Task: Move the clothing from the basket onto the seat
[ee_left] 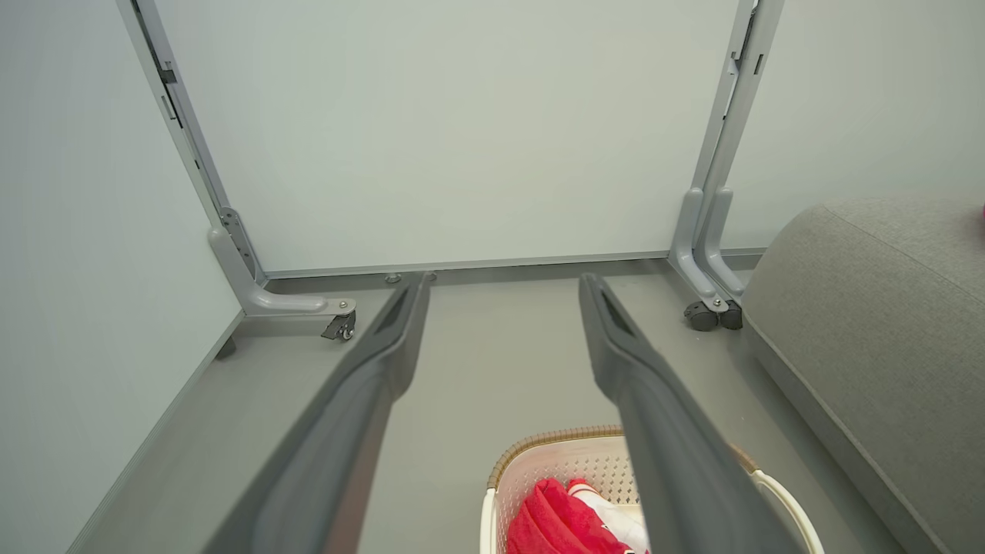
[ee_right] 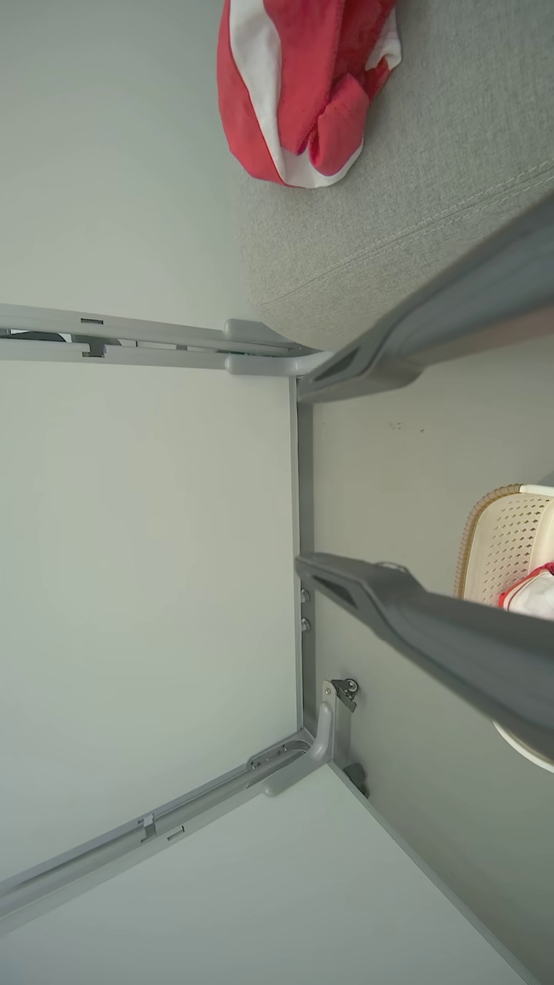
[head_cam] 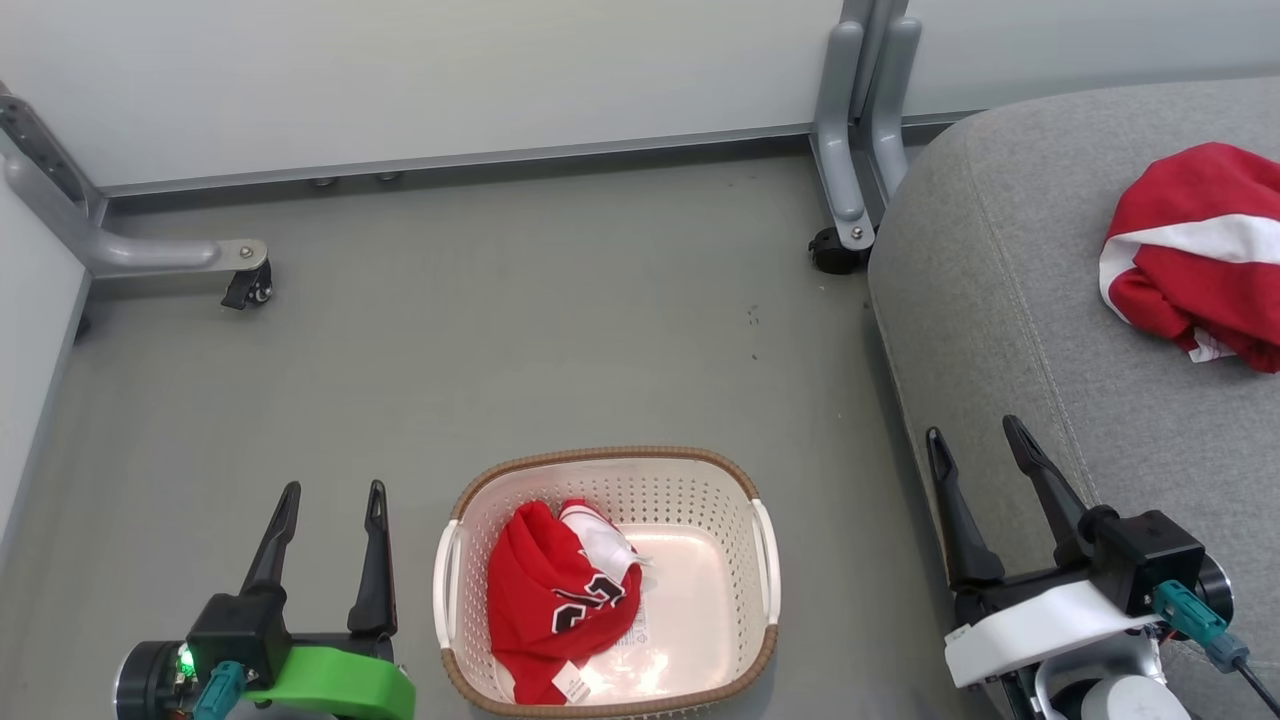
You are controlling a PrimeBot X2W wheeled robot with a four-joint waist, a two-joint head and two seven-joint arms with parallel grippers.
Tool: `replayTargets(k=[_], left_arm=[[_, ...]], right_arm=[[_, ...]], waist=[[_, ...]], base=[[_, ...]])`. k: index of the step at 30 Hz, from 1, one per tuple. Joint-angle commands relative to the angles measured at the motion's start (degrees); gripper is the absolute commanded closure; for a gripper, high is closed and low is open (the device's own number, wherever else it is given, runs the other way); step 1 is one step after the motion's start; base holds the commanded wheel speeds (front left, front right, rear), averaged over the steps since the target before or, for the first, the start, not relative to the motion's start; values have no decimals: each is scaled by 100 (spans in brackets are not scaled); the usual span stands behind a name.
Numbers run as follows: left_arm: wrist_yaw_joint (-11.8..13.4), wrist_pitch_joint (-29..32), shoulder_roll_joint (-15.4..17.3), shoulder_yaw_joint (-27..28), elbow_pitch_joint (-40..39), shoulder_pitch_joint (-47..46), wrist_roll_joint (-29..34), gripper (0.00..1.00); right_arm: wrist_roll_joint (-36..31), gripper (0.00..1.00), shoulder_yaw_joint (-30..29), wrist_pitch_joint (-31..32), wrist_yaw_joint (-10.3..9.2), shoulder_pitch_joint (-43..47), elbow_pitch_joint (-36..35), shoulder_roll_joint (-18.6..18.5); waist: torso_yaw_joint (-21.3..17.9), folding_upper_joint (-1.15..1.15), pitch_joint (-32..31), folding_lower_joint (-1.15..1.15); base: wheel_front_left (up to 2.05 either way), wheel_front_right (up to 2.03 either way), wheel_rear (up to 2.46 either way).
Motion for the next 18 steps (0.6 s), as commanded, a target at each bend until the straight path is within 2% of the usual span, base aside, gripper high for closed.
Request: replayTargets(k=[1, 18], left_arm=[[-10, -19, 5, 34, 3, 41, 36, 0], [-43, -19, -29, -26, 108, -207, 115, 0]], right_arm=[[22, 0, 2, 22, -7, 64, -24, -5], [38, 0, -29, 36, -6, -21, -112, 3]], waist=[[4, 0, 0, 0], [106, 0, 113, 0]], base=[[0, 0, 0], [0, 0, 0]])
